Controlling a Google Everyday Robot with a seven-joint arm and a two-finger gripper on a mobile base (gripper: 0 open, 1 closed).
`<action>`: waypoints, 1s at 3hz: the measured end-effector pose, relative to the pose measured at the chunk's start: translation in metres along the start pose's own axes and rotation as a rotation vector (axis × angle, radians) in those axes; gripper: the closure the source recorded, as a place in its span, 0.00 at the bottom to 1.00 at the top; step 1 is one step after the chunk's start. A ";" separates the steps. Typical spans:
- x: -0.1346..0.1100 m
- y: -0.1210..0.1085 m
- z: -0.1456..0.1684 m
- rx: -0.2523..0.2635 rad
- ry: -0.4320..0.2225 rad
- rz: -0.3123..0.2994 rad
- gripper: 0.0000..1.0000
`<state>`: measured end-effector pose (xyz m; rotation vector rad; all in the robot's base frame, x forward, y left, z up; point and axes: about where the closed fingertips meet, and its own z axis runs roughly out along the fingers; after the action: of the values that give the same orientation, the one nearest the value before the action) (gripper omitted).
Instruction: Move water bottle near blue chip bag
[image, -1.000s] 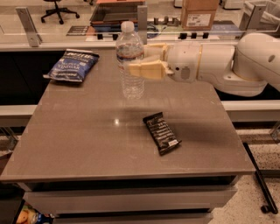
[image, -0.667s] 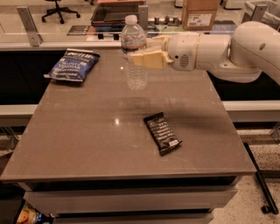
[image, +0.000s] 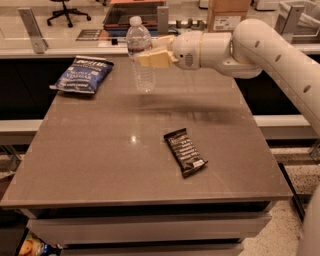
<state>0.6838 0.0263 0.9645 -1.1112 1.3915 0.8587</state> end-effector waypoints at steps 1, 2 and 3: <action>0.002 -0.013 0.035 -0.037 -0.016 -0.042 1.00; 0.003 -0.021 0.059 -0.056 -0.008 -0.072 1.00; 0.010 -0.026 0.077 -0.054 -0.003 -0.084 1.00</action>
Offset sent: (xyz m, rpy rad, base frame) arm 0.0576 0.0654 -0.0142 -0.0442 -0.0913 0.0800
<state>0.7329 0.0899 0.9468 -1.2010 1.3161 0.8409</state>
